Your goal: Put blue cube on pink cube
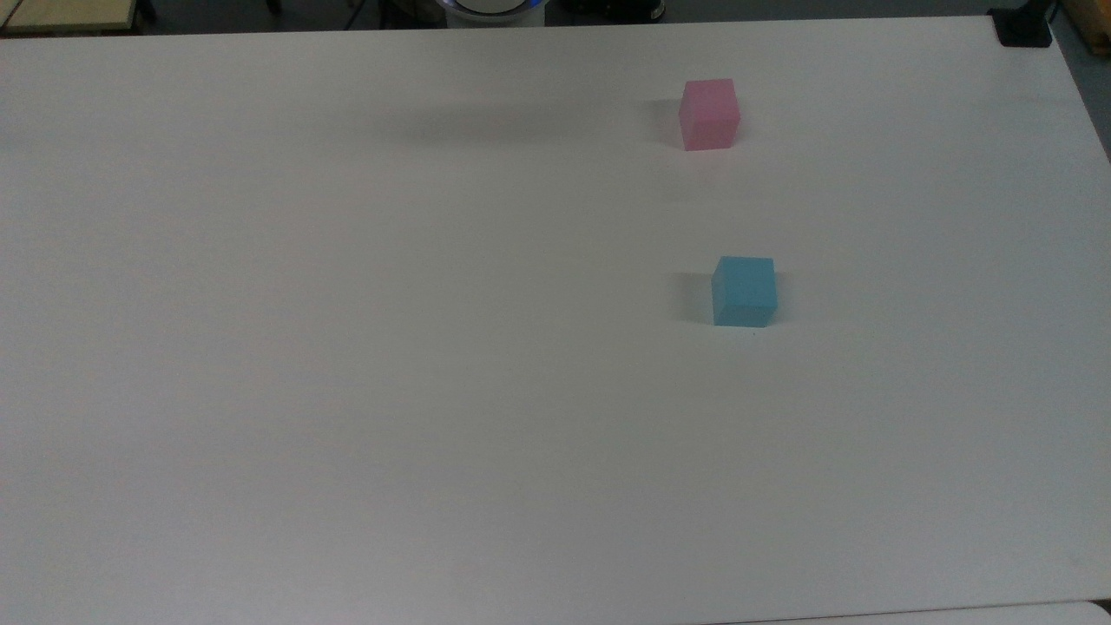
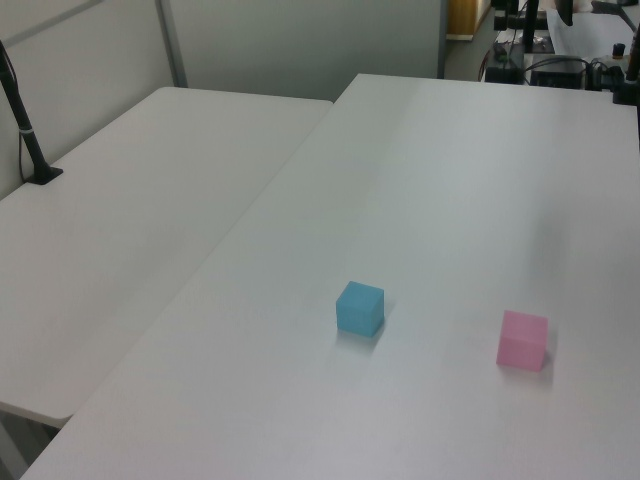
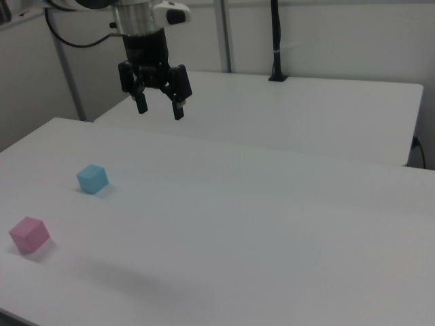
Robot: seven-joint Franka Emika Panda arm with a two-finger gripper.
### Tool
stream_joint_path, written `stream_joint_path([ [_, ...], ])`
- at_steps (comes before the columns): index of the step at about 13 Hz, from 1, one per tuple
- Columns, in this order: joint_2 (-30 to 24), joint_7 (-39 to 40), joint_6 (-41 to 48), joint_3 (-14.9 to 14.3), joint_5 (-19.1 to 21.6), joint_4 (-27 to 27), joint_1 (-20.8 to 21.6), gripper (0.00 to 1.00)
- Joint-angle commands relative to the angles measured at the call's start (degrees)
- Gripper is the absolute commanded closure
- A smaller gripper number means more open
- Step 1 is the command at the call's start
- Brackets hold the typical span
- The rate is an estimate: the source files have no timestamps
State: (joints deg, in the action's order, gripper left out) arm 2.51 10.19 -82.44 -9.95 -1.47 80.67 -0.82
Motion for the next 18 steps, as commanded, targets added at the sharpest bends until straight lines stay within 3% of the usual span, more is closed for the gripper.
stream_joint_path([
  [1,-1.1,2.63,0.87,0.19,0.32,1.07,-0.5,0.0],
  [15,-0.58,2.38,0.27,0.89,0.5,1.15,-0.06,0.0],
  [18,-0.31,1.85,0.18,1.07,1.47,1.15,3.01,0.0],
])
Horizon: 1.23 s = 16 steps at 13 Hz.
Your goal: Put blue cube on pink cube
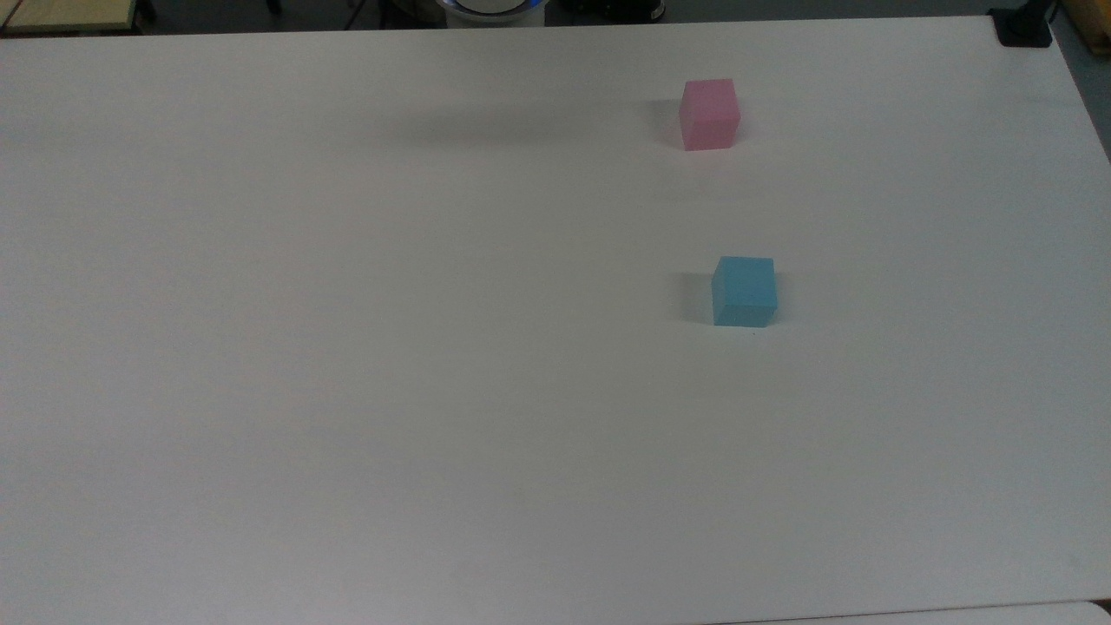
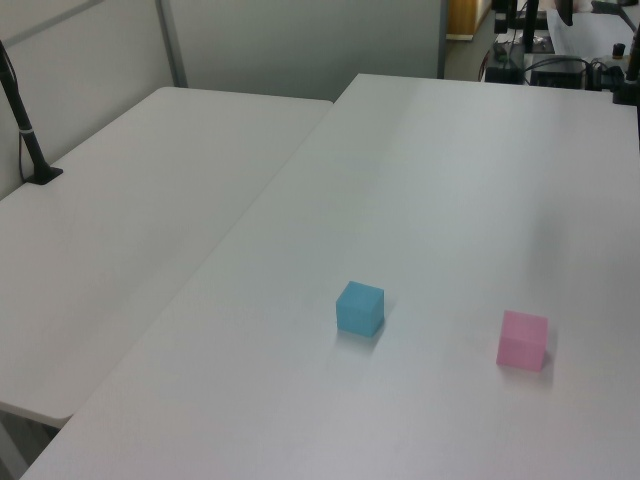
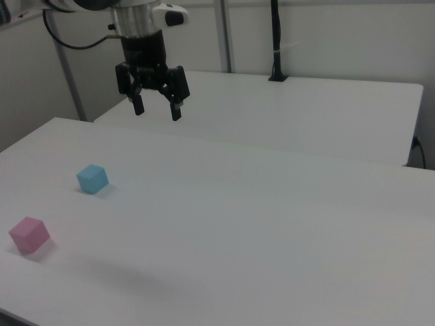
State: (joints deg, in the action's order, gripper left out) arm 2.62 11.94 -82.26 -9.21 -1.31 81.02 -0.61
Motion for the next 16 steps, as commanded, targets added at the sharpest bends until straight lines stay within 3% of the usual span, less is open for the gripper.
stream_joint_path([
  [1,-0.25,0.02,-0.09,0.33,1.66,0.81,3.77,0.0],
  [3,0.89,-4.79,-0.27,0.33,2.19,0.28,6.58,0.0],
  [9,6.07,-27.11,-12.2,0.33,2.19,-0.6,22.65,0.0],
  [13,7.39,-30.13,-15.3,0.85,2.28,-1.39,25.13,0.0],
  [16,10.03,-33.54,-16.7,4.37,2.1,-3.14,25.57,0.0],
])
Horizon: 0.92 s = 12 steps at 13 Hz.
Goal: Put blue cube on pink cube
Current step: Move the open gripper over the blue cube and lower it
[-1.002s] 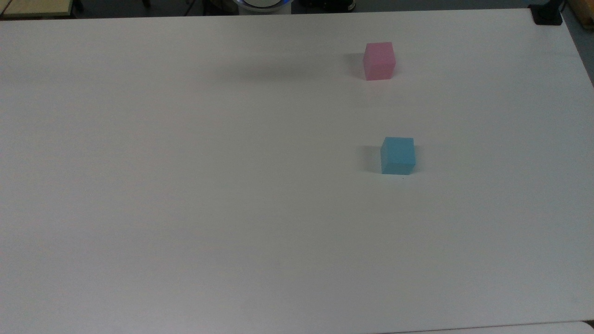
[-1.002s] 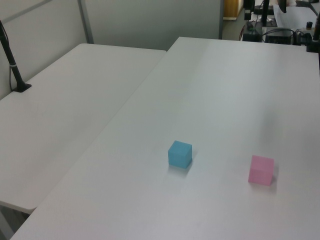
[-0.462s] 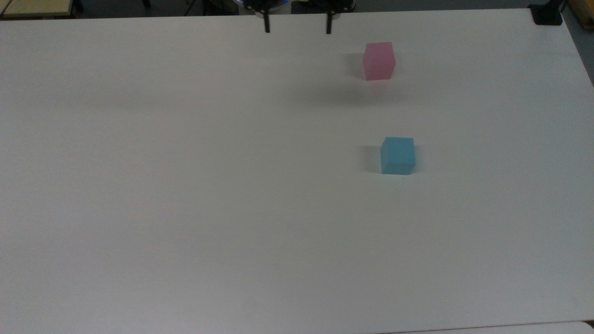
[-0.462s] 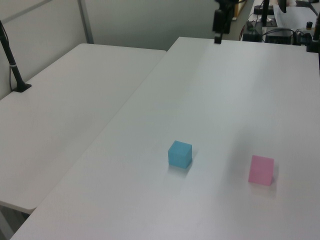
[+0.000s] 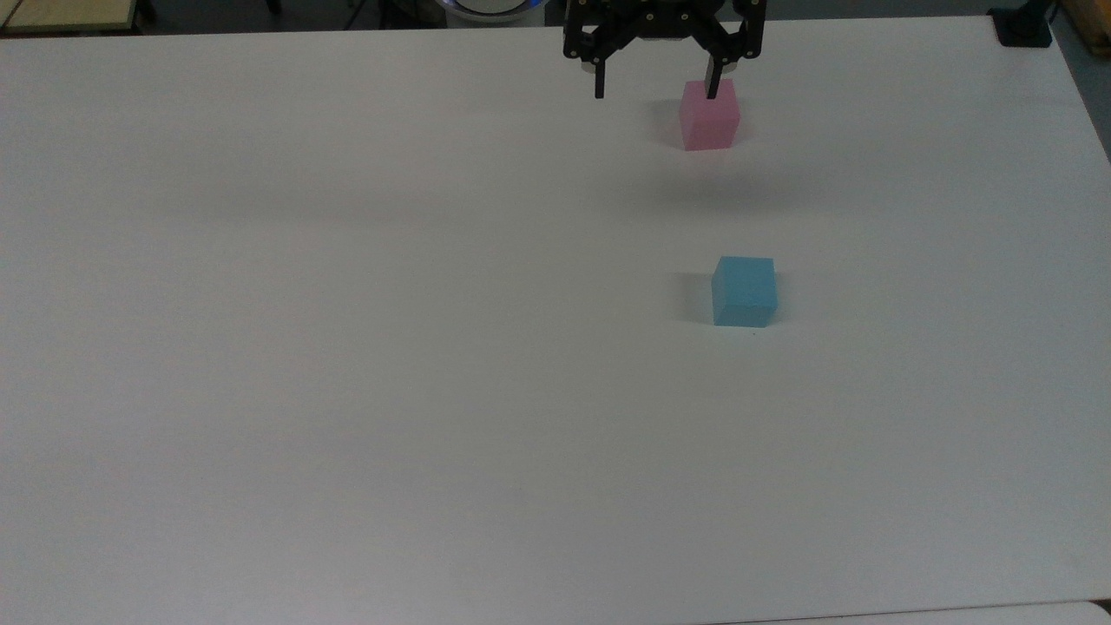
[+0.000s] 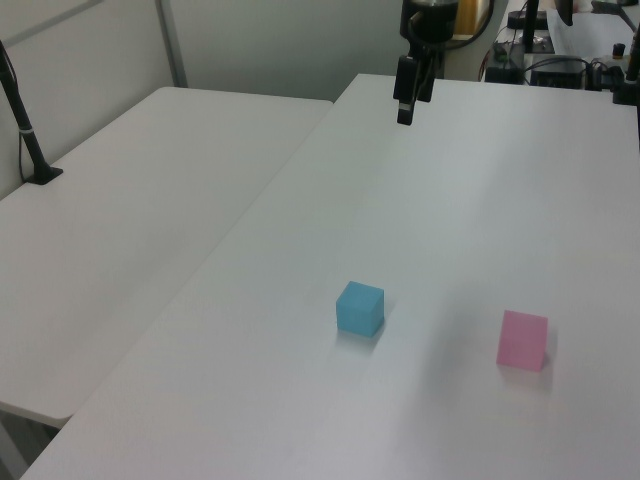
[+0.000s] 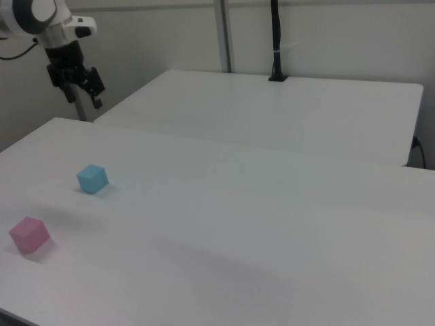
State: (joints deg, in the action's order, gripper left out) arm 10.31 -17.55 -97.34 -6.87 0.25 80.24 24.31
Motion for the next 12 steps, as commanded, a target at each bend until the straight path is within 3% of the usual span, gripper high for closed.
stream_joint_path([
  [1,3.05,-5.73,-2.58,2.65,0.36,-2.63,0.65,0.0],
  [5,6.47,-7.24,-5.22,4.58,-0.42,-2.63,0.83,0.0],
  [9,8.76,-7.5,-12.76,5.2,-2.63,3.77,2.67,0.0],
  [12,14.28,-10.03,-17.68,5.29,-2.89,4.49,3.03,0.0],
])
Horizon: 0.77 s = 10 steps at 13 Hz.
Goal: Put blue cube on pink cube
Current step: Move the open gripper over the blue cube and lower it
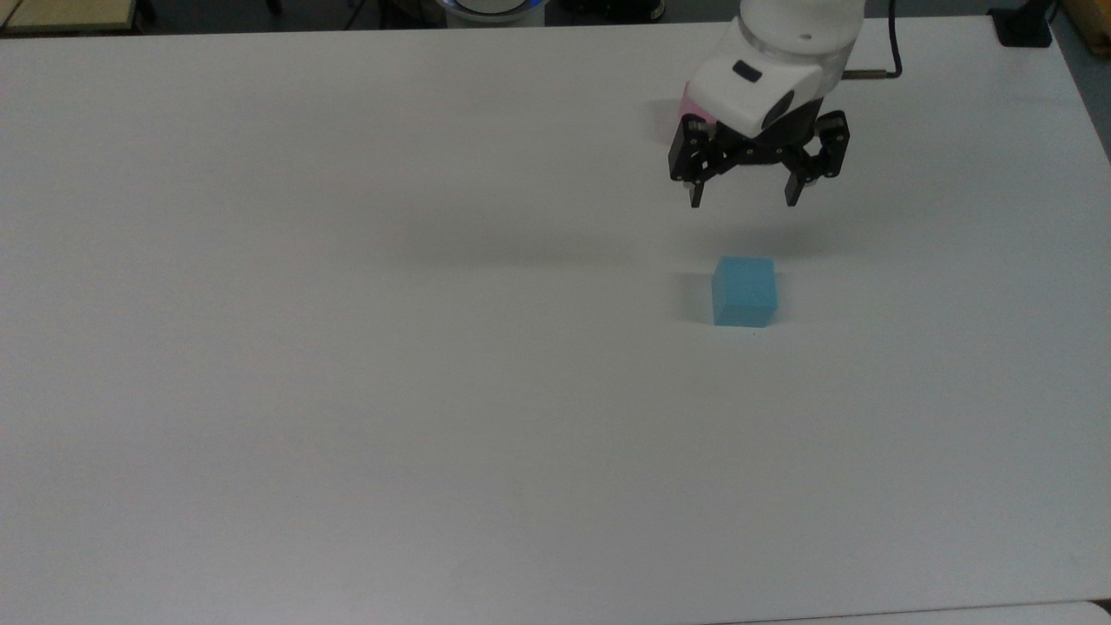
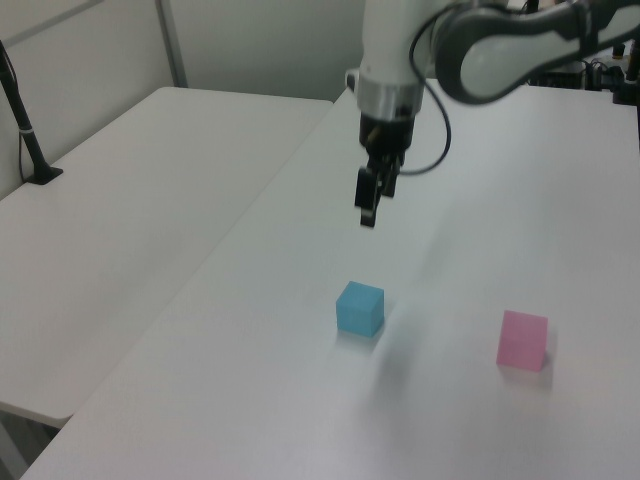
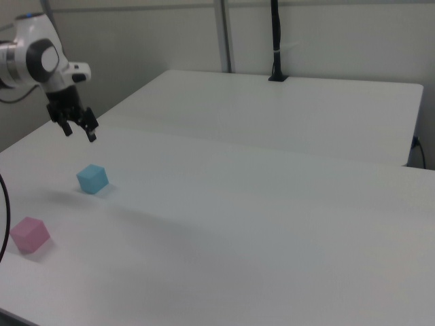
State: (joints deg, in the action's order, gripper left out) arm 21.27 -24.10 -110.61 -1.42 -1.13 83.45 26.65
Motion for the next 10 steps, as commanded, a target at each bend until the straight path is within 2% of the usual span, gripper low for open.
stream_joint_path([
  [1,4.64,-4.45,-5.83,-0.16,-1.94,1.28,0.77,0.0],
  [4,8.96,-5.33,-9.61,0.19,-2.3,1.36,1.65,0.0],
  [10,10.8,-6.39,-10.5,1.34,-2.99,1.45,1.83,0.0],
])
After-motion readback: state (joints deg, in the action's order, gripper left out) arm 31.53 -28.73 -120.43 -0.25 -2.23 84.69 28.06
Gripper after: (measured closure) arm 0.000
